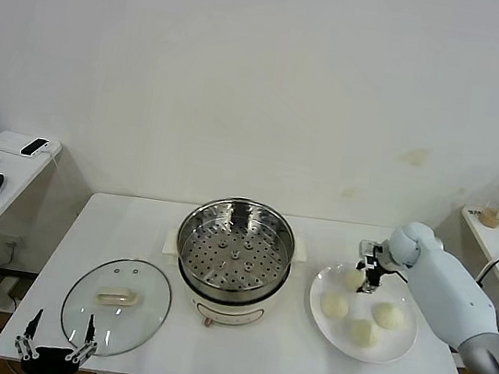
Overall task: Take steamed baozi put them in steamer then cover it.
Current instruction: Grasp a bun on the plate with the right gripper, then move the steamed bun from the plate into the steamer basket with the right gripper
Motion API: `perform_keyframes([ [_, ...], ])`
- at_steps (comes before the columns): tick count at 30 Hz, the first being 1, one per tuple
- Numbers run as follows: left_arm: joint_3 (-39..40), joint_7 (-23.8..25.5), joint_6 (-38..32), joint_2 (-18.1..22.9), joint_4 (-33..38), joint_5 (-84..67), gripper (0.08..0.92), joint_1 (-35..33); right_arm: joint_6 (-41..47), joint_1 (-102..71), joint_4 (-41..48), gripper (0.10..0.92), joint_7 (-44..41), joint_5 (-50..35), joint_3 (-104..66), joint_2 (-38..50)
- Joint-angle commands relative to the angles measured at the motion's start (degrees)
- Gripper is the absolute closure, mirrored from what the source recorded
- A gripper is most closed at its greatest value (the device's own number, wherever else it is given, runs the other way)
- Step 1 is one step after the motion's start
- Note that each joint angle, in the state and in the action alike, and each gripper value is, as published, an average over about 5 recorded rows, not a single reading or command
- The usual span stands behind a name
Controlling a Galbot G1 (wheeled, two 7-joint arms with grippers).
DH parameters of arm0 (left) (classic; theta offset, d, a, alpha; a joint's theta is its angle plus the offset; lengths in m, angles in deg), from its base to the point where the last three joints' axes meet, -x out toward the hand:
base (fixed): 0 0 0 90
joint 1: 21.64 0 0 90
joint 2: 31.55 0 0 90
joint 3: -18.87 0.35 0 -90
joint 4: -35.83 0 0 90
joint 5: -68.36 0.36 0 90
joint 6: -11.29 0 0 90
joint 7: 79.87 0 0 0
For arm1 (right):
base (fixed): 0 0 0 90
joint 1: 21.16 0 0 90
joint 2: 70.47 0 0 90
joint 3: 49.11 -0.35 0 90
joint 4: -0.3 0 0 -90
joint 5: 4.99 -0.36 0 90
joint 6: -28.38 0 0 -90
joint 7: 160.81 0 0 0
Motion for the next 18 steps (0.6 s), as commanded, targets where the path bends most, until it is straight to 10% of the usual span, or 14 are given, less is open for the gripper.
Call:
perform_keyframes([
  [1,0.0,0.0,0.0,0.0,0.1,0.0,0.177,0.0,0.0,0.1,1.0,0.432,0.2,0.3,0.1,-0.7],
  [18,0.8,-0.3,-0.1,-0.6,0.2,-0.3,0.177,-0.3,2.7,14.0,-23.1,0.431,-2.6,-19.9,15.8,14.8],
])
